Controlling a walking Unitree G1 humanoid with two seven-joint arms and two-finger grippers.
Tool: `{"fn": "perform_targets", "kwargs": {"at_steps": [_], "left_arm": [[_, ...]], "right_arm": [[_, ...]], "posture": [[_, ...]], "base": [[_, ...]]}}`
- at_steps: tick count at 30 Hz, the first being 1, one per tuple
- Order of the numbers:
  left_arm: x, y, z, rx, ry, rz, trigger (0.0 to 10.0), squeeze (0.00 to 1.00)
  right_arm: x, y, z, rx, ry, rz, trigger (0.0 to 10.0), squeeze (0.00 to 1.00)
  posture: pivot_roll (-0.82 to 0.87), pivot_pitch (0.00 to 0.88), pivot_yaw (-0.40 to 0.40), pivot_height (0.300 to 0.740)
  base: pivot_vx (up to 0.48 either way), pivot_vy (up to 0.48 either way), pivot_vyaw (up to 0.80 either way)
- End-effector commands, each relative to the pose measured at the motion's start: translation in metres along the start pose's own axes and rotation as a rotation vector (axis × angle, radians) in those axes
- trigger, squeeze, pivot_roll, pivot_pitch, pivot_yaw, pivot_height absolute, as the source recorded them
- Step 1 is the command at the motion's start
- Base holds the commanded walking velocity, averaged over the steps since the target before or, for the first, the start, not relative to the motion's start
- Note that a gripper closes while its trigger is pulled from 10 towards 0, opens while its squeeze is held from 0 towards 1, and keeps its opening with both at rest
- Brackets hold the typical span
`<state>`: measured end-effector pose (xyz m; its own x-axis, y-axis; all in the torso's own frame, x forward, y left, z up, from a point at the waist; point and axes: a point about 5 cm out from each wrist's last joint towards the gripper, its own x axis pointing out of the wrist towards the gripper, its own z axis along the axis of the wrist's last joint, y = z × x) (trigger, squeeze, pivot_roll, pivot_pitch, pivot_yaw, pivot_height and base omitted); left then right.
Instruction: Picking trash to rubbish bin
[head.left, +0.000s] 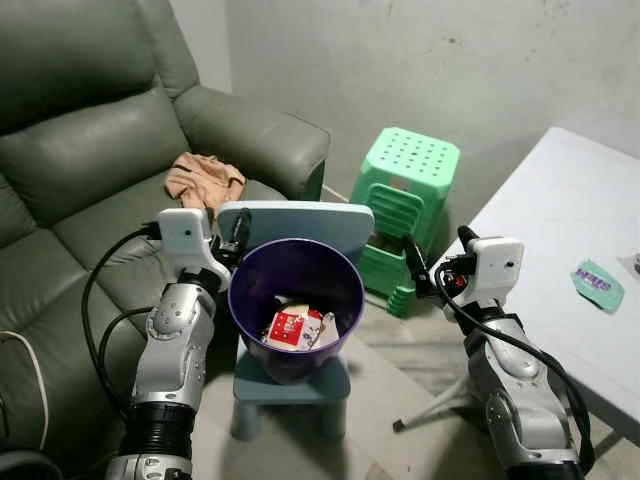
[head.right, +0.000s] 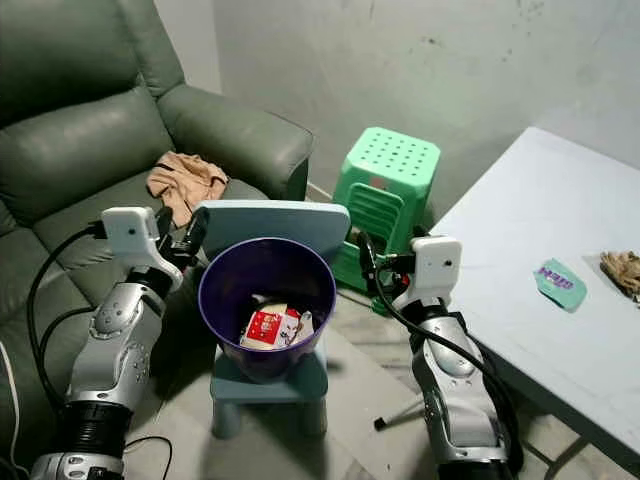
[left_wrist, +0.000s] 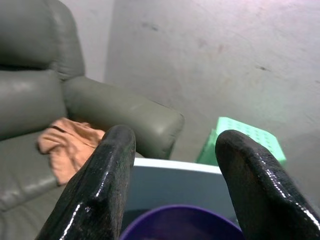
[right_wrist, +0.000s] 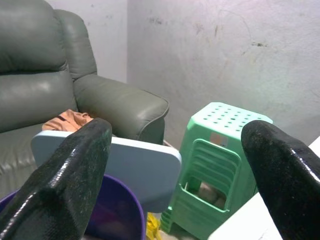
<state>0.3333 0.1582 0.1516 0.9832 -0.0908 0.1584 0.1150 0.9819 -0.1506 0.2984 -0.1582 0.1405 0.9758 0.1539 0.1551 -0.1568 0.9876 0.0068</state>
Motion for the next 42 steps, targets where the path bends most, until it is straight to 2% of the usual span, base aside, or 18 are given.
{"fn": "perform_targets", "kwargs": {"at_steps": [1,5,14,39,42], "left_arm": [[-0.001,-0.001,0.001,0.005,0.003,0.006,10.0,0.0],[-0.002,-0.003,0.0,0.007,0.012,0.011,10.0,0.0],[0.0,-0.005,-0.002,0.024,0.028,0.019,10.0,0.0],[0.0,-0.014,-0.006,0.018,0.056,-0.038,10.0,0.0],[0.0,-0.014,-0.005,0.013,0.053,-0.041,10.0,0.0]], "right_arm": [[0.002,-0.002,0.0,-0.011,-0.007,-0.015,10.0,0.0],[0.004,0.0,-0.006,-0.045,0.014,-0.045,10.0,0.0],[0.006,-0.002,-0.01,-0.04,0.032,-0.067,10.0,0.0],[0.002,-0.001,-0.016,-0.05,0.045,-0.079,10.0,0.0],[0.002,-0.001,-0.016,-0.055,0.044,-0.074,10.0,0.0]], "posture": [[0.03,0.0,-0.081,0.74],[0.03,0.0,-0.08,0.74],[0.02,0.0,-0.07,0.74],[0.01,0.0,-0.065,0.74],[0.01,0.0,-0.067,0.74]], "base": [[0.0,0.0,0.0],[0.0,0.0,0.0],[0.0,0.0,0.0],[0.0,0.0,-0.78],[0.0,-0.383,-0.77]]}}
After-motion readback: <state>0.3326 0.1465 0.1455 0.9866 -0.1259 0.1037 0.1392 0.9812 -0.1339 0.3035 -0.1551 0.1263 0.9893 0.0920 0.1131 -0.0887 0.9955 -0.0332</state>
